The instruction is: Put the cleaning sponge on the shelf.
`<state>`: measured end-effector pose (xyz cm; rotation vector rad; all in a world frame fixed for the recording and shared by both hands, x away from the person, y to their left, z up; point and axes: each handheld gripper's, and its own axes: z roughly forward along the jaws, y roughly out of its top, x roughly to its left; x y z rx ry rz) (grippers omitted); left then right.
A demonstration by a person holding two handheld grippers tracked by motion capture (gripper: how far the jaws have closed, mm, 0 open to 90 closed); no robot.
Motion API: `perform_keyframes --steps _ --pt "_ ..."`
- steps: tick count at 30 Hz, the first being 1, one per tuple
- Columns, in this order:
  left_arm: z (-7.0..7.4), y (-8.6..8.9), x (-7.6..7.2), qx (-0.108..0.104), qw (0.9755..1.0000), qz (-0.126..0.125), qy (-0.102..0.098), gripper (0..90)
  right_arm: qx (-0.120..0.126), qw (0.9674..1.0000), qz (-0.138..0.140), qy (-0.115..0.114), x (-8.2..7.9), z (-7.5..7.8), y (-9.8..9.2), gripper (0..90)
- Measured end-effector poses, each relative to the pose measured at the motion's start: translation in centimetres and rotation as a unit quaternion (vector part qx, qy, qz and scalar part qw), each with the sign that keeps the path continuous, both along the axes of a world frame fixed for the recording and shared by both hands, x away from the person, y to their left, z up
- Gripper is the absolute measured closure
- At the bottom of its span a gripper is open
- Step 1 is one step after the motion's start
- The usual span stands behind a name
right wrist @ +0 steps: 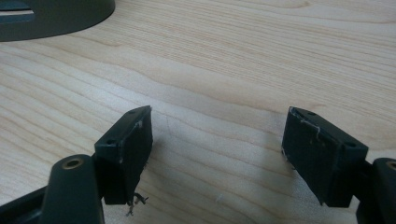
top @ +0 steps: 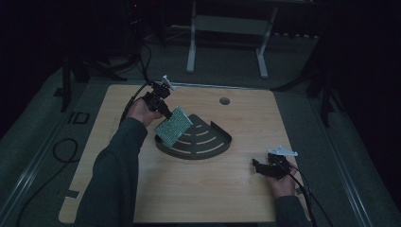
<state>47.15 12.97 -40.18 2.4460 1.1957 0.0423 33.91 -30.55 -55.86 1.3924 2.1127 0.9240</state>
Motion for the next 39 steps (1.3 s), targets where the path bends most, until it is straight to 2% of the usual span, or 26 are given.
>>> perform_keyframes --steps 20,39 --pt "-2.7 -1.6 1.3 0.025 0.9997 -0.004 -0.001 90.0 -0.001 1.0000 0.003 0.000 0.0 0.0 0.0 23.9" --pt "-4.8 -2.6 1.0 0.072 0.9972 -0.018 0.010 89.9 0.000 1.0000 0.003 0.000 0.0 0.0 0.0 23.9"
